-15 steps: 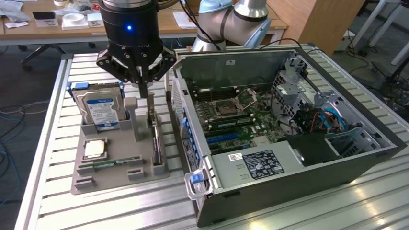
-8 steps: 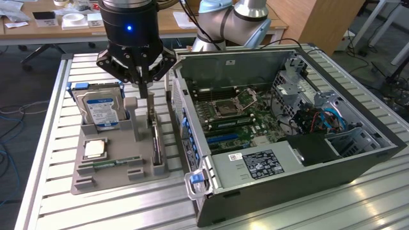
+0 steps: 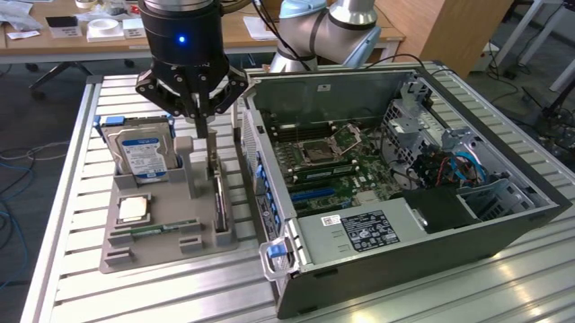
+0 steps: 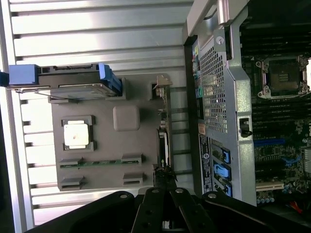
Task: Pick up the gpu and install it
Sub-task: 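Pick up the gpu and move the gpu toward the slot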
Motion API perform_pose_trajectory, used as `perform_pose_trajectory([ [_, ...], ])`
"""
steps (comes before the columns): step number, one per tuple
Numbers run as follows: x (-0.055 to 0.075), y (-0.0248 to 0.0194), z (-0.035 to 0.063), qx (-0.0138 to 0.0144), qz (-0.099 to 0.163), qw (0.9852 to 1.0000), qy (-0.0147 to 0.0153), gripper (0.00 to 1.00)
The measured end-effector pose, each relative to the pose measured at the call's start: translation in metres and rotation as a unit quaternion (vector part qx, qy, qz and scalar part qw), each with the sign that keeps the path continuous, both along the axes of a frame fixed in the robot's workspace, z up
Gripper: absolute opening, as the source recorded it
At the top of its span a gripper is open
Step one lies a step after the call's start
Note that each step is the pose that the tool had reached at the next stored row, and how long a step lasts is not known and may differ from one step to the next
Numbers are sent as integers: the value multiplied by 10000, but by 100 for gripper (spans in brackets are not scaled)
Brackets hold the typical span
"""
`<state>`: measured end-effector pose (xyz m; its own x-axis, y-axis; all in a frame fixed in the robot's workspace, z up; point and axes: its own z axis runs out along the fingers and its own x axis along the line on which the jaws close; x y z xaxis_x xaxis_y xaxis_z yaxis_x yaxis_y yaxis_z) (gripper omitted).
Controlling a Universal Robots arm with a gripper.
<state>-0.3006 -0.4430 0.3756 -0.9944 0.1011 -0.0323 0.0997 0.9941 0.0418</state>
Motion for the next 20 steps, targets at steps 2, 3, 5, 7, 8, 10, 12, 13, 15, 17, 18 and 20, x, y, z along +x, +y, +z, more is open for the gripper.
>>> perform_pose_trajectory([
  [2, 0, 0, 0, 0, 0, 10000, 0, 17],
  [3, 0, 0, 0, 0, 0, 10000, 0, 23],
  [5, 0, 0, 0, 0, 0, 10000, 0, 29],
  [7, 0, 0, 0, 0, 0, 10000, 0, 35],
  [8, 0, 0, 0, 0, 0, 10000, 0, 42],
  [10, 0, 0, 0, 0, 0, 10000, 0, 42],
  [12, 0, -1, -19, 1, 0, 10000, 0, 42],
  [13, 0, 0, -36, 0, 0, 10000, 0, 42],
  [15, 0, 0, -72, 1, 0, 10000, 0, 42],
  [17, 0, 0, -109, 1, 0, 10000, 0, 42],
  [18, 0, 0, -127, 0, 0, 10000, 0, 42],
  [20, 0, 0, -163, 0, 0, 10000, 0, 42],
])
